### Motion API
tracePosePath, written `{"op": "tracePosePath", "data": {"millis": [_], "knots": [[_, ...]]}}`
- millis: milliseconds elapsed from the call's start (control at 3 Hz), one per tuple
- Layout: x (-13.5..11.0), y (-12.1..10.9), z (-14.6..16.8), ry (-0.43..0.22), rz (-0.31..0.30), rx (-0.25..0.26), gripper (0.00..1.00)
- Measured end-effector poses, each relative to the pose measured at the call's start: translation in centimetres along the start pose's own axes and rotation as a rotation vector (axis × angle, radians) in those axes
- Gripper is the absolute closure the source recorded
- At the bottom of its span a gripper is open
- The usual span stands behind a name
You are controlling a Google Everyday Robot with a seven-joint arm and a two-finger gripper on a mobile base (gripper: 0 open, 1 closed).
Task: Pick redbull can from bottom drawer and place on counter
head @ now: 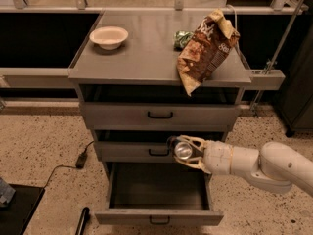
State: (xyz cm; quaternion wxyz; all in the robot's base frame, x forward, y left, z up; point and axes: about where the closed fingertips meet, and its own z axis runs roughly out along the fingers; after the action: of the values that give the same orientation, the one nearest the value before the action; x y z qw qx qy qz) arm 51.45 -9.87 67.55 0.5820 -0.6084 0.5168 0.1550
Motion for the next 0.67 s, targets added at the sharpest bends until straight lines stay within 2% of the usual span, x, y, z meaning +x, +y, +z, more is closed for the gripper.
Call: {"op": "tracePosePath", "data": {"millis": [333,667], "knots": [[-7.6,-6.3,1.6,-0.114,-0.096,0.019,1.00],[-15.9,-12.0,0.4,-0.170,-0.233,0.084,1.00]]}}
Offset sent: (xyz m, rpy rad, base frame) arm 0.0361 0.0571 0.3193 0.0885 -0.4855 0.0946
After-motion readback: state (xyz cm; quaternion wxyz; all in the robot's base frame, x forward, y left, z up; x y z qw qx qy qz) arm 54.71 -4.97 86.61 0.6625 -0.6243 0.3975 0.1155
